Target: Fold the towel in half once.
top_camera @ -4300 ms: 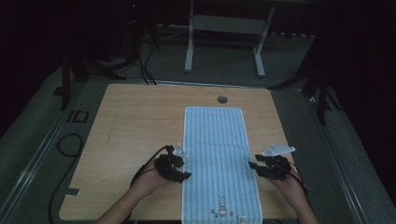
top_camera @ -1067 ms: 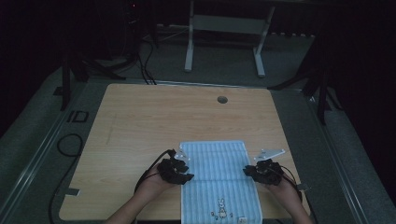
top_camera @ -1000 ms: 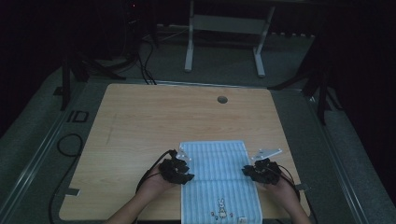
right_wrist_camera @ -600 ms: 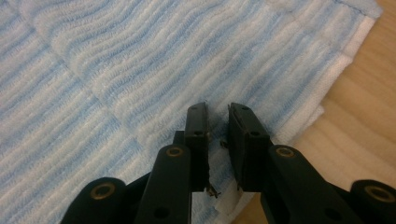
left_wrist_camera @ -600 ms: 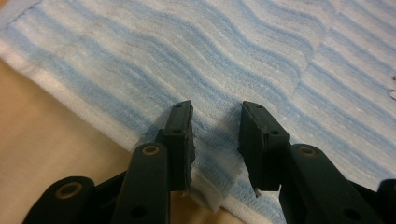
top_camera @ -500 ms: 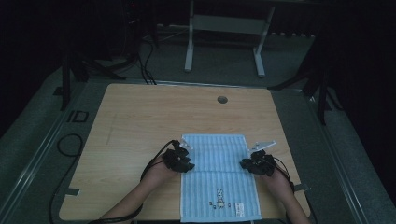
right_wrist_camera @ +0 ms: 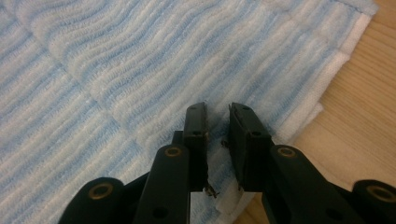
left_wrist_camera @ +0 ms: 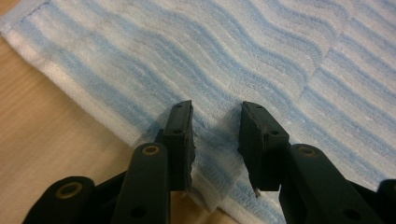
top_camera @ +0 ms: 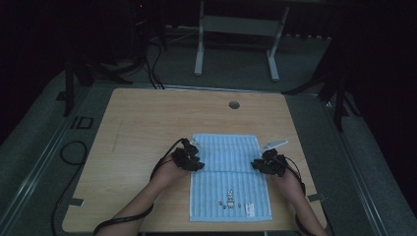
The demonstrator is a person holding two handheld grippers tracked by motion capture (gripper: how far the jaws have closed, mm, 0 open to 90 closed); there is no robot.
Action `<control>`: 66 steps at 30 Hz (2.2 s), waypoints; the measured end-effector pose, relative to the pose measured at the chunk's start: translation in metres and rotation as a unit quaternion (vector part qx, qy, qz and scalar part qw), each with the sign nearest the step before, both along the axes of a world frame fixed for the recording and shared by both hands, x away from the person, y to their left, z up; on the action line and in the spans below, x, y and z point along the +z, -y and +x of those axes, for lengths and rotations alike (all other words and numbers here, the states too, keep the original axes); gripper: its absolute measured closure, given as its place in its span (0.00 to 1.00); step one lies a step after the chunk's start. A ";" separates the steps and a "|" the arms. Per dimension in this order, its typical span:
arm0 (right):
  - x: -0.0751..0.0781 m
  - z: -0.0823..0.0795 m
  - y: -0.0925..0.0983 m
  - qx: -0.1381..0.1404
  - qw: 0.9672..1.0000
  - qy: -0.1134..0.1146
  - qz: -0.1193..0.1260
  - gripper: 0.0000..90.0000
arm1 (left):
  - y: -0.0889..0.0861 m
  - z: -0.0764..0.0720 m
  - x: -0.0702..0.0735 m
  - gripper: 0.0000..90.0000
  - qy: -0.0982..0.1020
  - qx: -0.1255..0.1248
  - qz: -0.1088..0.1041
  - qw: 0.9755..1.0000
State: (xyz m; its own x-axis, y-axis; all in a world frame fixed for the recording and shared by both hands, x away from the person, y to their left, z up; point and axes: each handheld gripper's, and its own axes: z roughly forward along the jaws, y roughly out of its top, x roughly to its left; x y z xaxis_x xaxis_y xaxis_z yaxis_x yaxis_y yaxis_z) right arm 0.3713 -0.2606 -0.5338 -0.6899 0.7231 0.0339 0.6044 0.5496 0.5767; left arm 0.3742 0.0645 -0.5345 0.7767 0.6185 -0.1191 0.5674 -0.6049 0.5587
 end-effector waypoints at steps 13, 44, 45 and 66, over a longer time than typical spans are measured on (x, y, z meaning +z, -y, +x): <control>0.002 -0.001 0.000 -0.009 1.000 -0.002 0.008 0.82 | -0.002 0.002 0.001 0.71 -0.003 0.000 0.000 1.000; 0.002 0.116 -0.007 -0.113 0.993 -0.013 -0.041 0.61 | -0.013 0.107 0.004 0.53 0.007 0.123 0.047 0.991; 0.002 0.116 -0.008 -0.109 0.993 -0.017 -0.038 0.64 | -0.013 0.107 0.004 0.54 0.007 0.123 0.047 0.991; 0.043 0.114 -0.001 -0.089 0.996 0.020 -0.013 0.93 | -0.005 0.096 0.059 0.93 0.052 0.075 -0.021 0.996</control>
